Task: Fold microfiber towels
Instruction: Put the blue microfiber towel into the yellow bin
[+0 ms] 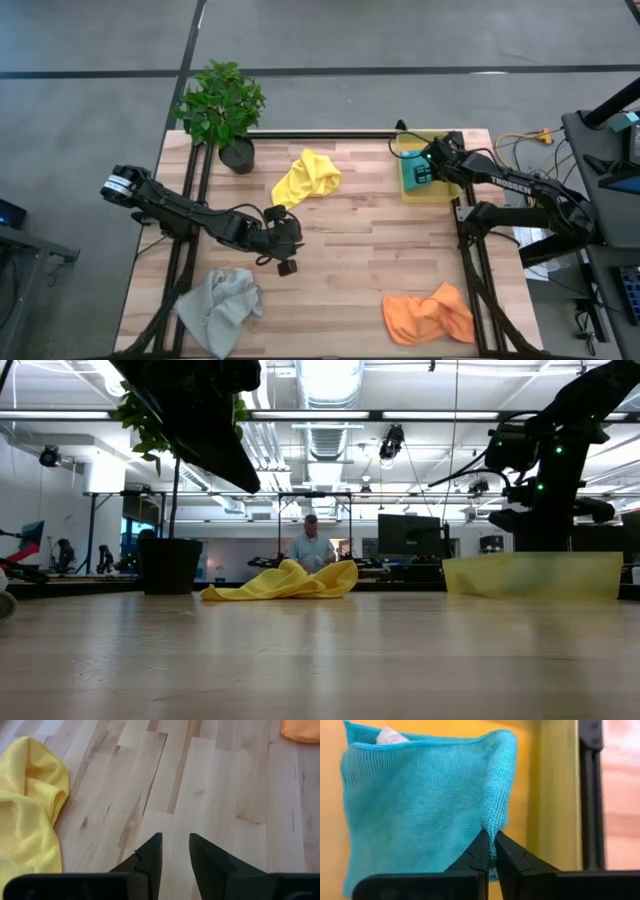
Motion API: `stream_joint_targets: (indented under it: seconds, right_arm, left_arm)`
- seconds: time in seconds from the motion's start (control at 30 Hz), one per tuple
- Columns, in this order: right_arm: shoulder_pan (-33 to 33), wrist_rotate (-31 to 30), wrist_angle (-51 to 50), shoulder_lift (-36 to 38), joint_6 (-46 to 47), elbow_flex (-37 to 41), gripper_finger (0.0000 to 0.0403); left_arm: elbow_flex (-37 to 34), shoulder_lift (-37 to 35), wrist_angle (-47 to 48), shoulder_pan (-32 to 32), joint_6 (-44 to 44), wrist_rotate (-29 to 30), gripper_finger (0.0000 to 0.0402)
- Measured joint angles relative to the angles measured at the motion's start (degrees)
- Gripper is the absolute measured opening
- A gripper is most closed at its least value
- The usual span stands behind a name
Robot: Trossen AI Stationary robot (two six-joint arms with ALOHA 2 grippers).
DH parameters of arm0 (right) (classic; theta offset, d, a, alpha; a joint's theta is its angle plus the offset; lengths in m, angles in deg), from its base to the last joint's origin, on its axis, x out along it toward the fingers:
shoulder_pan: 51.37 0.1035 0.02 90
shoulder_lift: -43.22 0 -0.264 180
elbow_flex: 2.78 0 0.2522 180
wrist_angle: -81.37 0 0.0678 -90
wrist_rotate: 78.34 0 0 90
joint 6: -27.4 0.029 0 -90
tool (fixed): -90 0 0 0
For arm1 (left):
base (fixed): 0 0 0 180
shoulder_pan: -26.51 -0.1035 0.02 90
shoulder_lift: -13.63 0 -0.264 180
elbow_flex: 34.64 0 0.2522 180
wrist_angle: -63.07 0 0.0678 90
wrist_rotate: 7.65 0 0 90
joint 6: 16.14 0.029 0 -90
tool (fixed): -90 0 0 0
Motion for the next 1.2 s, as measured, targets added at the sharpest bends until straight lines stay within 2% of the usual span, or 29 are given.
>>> stream_joint_targets:
  seconds: [0.17,0.33,0.5,0.73,0.83,0.93,0.97,1.1,1.2]
  right_arm:
    - [0.0,2.7,-0.1,0.1,6.5,0.0,0.005]
    - [0.0,2.2,-3.5,0.1,14.4,-0.8,0.0091]
    - [0.0,1.9,-4.9,1.1,12.7,-4.7,0.0103]
    - [0.0,2.2,-3.5,0.4,7.2,-11.2,0.0084]
    - [-0.8,6.5,0.8,-2.3,4.5,-11.3,0.0071]
    - [-2.9,16.0,4.8,-8.3,1.4,-11.1,0.0056]
    - [-3.3,17.6,5.1,-10.9,0.6,-11.2,0.005]
    - [-4.2,16.6,4.4,-20.0,-2.4,-13.0,0.0017]
    - [-4.3,16.1,4.3,-25.0,-4.2,-14.2,0.001]
  left_arm:
    - [0.0,0.0,-0.7,0.0,0.0,0.0,0.0083]
    - [-0.1,0.0,-1.0,0.0,0.0,0.0,0.0083]
    - [-0.1,0.0,-1.6,0.0,0.0,0.0,0.0083]
    - [-0.2,0.0,-2.4,0.0,0.0,0.2,0.0083]
    - [-0.2,0.0,-2.9,-0.3,0.0,0.6,0.0083]
    - [-0.2,0.0,-3.9,-0.8,0.4,1.0,0.0083]
    - [-0.2,0.0,-4.5,-1.0,0.5,1.0,0.0083]
    - [0.1,0.0,-5.5,-1.8,0.6,1.2,0.0083]
    - [0.3,0.0,-5.6,-2.0,0.5,1.2,0.0083]
